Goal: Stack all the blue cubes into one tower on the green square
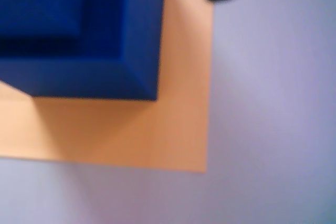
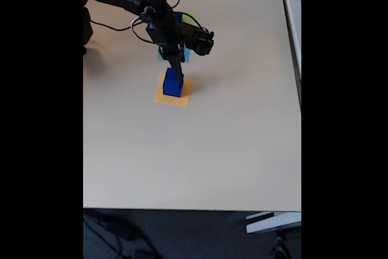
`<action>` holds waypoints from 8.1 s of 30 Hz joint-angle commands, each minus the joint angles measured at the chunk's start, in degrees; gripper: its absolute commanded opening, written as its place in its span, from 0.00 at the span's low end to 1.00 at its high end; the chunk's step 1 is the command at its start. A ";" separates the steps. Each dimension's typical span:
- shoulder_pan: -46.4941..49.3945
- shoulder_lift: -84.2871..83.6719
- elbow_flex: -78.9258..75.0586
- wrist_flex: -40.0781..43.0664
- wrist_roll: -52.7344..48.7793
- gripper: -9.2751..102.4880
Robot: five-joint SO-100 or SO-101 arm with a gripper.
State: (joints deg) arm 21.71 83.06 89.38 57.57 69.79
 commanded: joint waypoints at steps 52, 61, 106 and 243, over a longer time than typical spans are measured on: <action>4.83 4.13 -2.99 5.10 -0.79 0.43; 4.48 4.22 -2.64 4.57 -0.70 0.31; -13.71 4.31 -0.88 4.22 16.96 0.15; -38.32 -1.23 0.70 -4.22 49.92 0.34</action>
State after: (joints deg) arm -16.70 76.46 90.09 53.88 120.23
